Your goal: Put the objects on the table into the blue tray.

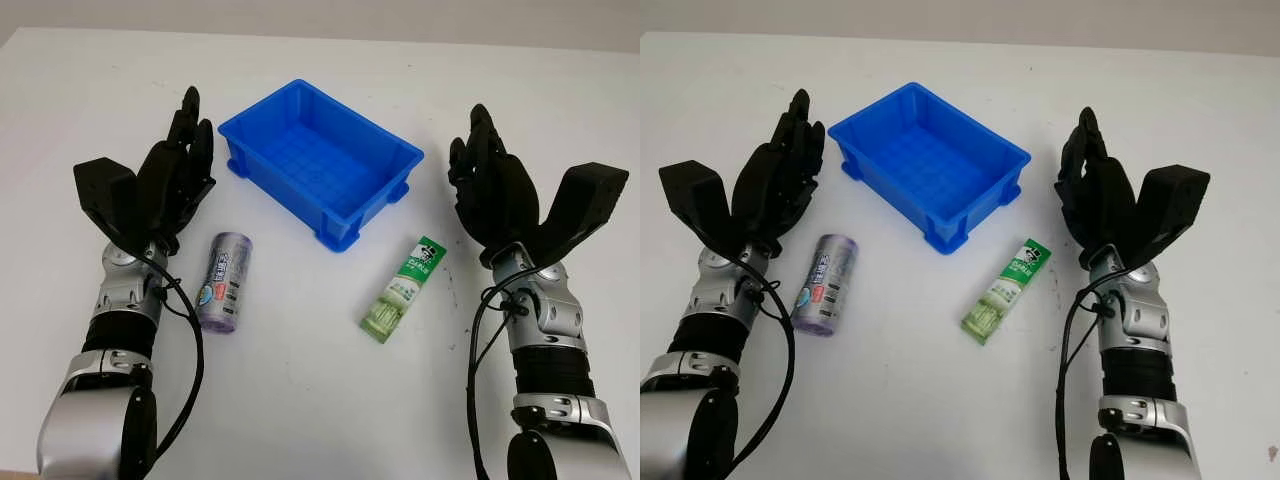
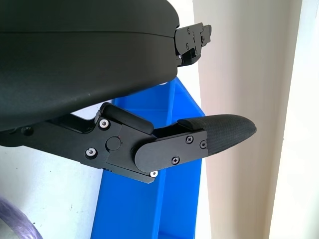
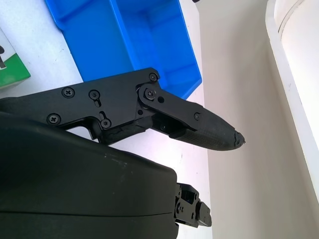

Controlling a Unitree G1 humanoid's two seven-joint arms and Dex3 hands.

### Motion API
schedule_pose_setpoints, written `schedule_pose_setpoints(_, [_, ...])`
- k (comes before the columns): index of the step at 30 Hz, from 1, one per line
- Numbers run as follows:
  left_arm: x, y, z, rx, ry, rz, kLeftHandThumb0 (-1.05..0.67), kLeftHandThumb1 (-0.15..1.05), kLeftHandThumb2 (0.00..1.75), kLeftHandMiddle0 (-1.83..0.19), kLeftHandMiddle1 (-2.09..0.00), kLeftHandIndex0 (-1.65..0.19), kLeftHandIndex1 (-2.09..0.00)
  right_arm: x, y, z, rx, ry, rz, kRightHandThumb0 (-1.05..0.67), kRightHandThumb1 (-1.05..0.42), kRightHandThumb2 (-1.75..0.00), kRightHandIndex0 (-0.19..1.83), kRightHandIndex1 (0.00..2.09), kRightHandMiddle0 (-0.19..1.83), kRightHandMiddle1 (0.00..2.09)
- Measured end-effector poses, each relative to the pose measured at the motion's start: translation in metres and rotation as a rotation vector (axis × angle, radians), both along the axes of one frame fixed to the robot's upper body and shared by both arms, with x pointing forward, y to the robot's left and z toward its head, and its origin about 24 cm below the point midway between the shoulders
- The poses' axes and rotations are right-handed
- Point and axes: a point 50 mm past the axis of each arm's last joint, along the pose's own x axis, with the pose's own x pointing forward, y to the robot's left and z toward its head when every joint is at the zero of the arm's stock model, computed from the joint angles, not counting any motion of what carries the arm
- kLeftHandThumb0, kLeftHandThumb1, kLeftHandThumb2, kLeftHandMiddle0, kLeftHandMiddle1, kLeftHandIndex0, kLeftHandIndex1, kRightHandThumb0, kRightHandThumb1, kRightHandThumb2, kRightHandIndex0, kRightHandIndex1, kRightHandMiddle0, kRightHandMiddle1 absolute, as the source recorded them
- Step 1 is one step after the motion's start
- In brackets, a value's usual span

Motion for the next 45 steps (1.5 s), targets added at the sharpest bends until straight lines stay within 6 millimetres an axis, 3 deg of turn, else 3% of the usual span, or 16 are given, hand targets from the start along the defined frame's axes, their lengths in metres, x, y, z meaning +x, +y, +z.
schedule_pose_setpoints(10, [0.001,0.0,0.0,0.0,0.003,0.005,-0.75,1.05,0.64,0.19,0.0,0.19,0.0,0.001,-0.002,0.0,0.004,0.006,0.001,-0.68,-1.05,-0.71,-0.19,0.0,-0.19,0.0])
schedule_pose_setpoints(14, [0.002,-0.001,0.001,0.002,0.002,0.012,-0.74,1.05,0.64,0.19,0.0,0.19,0.0,-0.004,-0.01,0.028,-0.082,-0.103,0.006,-0.6,-1.05,-0.51,-0.17,0.01,-0.17,0.01])
schedule_pose_setpoints(15, [0.002,-0.001,0.001,0.003,-0.002,0.013,-0.74,1.05,0.63,0.19,0.0,0.19,0.0,-0.008,-0.014,0.042,-0.167,-0.156,-0.003,-0.61,-1.04,-0.29,-0.02,0.09,-0.05,0.15])
schedule_pose_setpoints(16, [0.002,-0.001,0.001,0.002,-0.005,0.014,-0.74,1.05,0.63,0.19,0.0,0.19,0.0,-0.012,-0.018,0.057,-0.26,-0.212,-0.014,-0.61,-1.04,-0.2,0.04,0.12,-0.09,0.35])
schedule_pose_setpoints(18, [0.002,0.0,0.002,0.001,-0.01,0.018,-0.74,1.05,0.63,0.19,0.0,0.19,0.0,-0.025,-0.025,0.088,-0.463,-0.319,0.005,-0.52,-0.88,-0.07,0.18,0.21,-0.12,0.76])
schedule_pose_setpoints(19, [0.002,0.0,0.002,0.0,-0.011,0.02,-0.74,1.05,0.63,0.19,0.0,0.19,0.0,-0.033,-0.025,0.103,-0.577,-0.373,0.021,-0.51,-0.79,-0.05,0.29,0.27,0.0,0.79])
schedule_pose_setpoints(22, [0.003,0.0,0.003,0.0,-0.017,0.021,-0.74,1.05,0.64,0.19,0.0,0.19,0.0,-0.061,-0.017,0.142,-0.965,-0.55,0.035,-0.5,-0.62,-0.05,0.5,0.22,0.45,0.34])
schedule_pose_setpoints(24, [0.003,-0.001,0.002,0.0,-0.013,0.017,-0.74,1.05,0.65,0.19,0.0,0.19,0.0,-0.075,-0.009,0.151,-1.143,-0.625,0.064,-0.48,-0.57,-0.05,0.54,0.18,0.56,0.2])
schedule_pose_setpoints(28, [0.004,-0.001,0.001,0.0,-0.006,0.011,-0.75,1.05,0.65,0.19,0.0,0.19,0.0,-0.087,-0.003,0.151,-1.299,-0.636,0.147,-0.49,-0.57,-0.05,0.53,0.14,0.6,0.12])
schedule_pose_setpoints(30, [0.004,-0.002,0.001,0.003,-0.004,0.004,-0.75,1.05,0.65,0.19,0.0,0.19,0.0,-0.094,0.001,0.152,-1.394,-0.708,0.184,-0.56,-0.58,-0.06,0.54,0.13,0.63,0.1])
schedule_pose_setpoints(33, [0.006,-0.005,0.004,0.015,-0.007,-0.006,-0.76,1.05,0.65,0.19,0.0,0.19,0.0,-0.102,0.004,0.149,-1.515,-0.796,0.229,-0.52,-0.54,-0.04,0.59,0.13,0.67,0.08])
schedule_pose_setpoints(45, [0.007,-0.007,0.005,0.021,-0.006,-0.018,-0.76,1.05,0.64,0.19,0.0,0.19,0.0,-0.108,0.009,0.136,-1.753,-0.786,0.375,-0.45,-0.58,-0.06,0.68,0.11,0.74,0.07])
